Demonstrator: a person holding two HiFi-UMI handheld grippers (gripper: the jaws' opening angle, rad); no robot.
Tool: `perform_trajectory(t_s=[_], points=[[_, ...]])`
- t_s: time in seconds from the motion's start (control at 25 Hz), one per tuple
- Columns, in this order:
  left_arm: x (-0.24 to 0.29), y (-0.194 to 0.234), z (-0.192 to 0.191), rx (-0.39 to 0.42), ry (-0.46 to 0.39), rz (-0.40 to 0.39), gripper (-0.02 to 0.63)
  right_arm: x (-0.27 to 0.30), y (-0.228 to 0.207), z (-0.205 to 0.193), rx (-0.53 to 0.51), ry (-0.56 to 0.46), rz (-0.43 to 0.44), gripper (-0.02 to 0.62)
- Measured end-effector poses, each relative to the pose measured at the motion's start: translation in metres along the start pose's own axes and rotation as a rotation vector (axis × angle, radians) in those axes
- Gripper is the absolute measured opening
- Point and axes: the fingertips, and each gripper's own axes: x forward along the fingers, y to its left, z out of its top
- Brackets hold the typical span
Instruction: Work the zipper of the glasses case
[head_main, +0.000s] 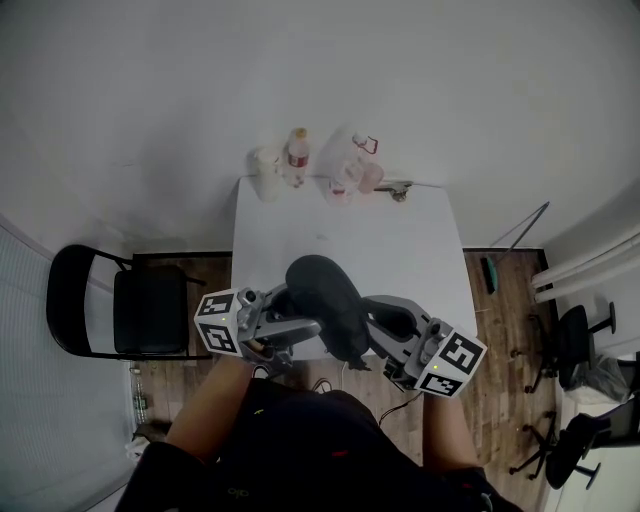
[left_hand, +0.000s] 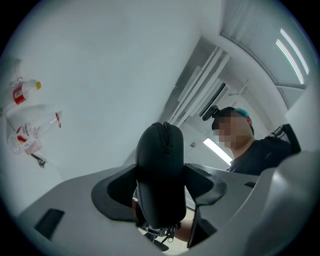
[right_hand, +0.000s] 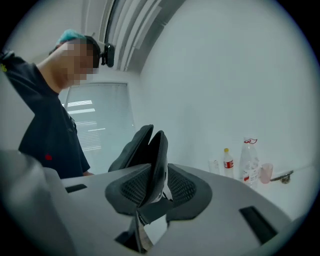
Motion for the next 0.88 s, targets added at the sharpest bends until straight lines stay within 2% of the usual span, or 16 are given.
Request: perform_trajectory(t_s=[0.12,0.2,0.44,0.56,0.64,0.76,0.88], points=[[-0.001,0.001,0.004,-0.042,-0.031,-0.026,0.308,-0.007,0.0,0.008,0.093,-0.06,0.072,0.121],[-0.002,0.003,0.007,-0.038,-0.042,-0.017,0.302,-0.012,-0.004,0.013,0.143,-0.099,0.09,0.129],[-0.009,0.009,0.013,0.036,-0.017,0.053,0.276,-0.033,-0.017,0.02,0.203,-0.159,0.048,0.142],[-0.008,0.006,0.016,0.047,-0.019,0.052,0.275,-0.027,-0.007,0.017,0.226,-0.155,0.092,0.245],[-0.003,0.005,0.015,0.066,-0.001,0.048,0.275,-0.015,0.0,0.011,0.24,-0.136,0.122,0.287],[0.006,0.003,0.009,0.09,0.039,0.039,0.273,0.0,0.009,0.002,0.261,-0.107,0.165,0.31],[0.009,0.001,0.009,0.098,0.04,0.029,0.274,0.008,0.013,-0.004,0.285,-0.098,0.196,0.311]])
